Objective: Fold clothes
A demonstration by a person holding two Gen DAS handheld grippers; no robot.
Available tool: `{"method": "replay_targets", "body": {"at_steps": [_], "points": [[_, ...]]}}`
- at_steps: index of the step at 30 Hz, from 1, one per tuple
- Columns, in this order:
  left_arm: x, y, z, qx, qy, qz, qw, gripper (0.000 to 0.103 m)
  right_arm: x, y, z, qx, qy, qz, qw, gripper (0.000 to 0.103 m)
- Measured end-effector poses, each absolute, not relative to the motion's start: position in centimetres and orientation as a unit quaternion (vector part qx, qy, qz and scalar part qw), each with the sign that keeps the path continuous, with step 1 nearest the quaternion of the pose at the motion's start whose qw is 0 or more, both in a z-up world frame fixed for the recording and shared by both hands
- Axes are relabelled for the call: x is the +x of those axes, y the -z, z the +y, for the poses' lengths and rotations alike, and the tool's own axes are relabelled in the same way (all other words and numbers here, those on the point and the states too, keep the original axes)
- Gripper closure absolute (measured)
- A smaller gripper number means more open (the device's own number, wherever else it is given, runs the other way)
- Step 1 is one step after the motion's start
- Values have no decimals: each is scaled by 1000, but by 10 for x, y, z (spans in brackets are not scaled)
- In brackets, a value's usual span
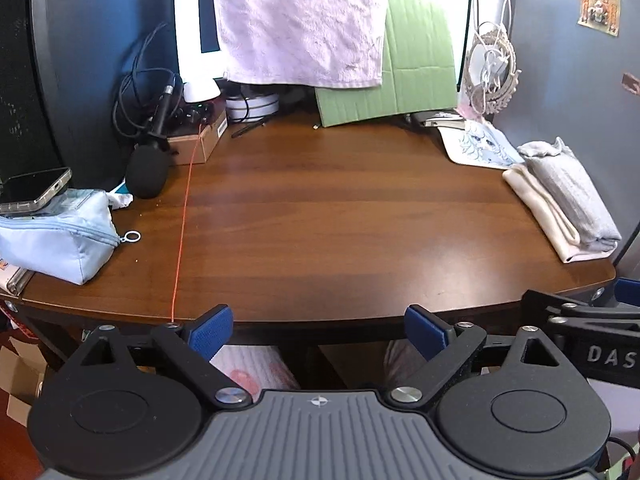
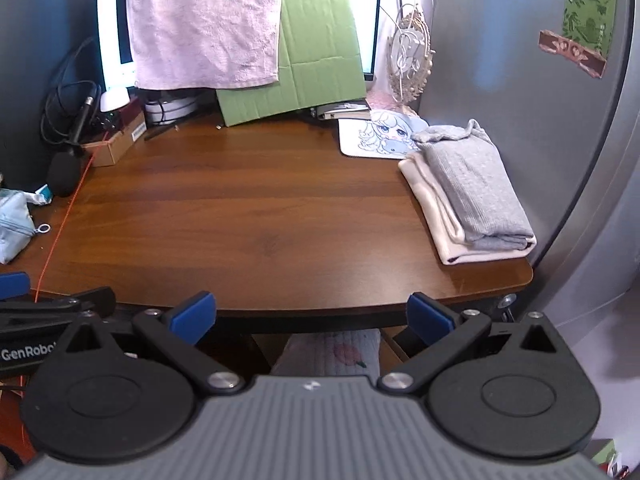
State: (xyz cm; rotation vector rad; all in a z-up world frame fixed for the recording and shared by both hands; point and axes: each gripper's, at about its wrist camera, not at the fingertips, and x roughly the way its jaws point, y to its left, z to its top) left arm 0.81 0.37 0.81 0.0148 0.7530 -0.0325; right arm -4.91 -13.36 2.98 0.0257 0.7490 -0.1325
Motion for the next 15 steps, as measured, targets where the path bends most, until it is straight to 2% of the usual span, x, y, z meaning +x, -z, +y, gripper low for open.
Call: {"method": "replay_targets", "body": {"at_steps": [15], "points": [[13,0,-2,11,9,378,926,10,-42,-19,-135,12,73,377,923,0]]}}
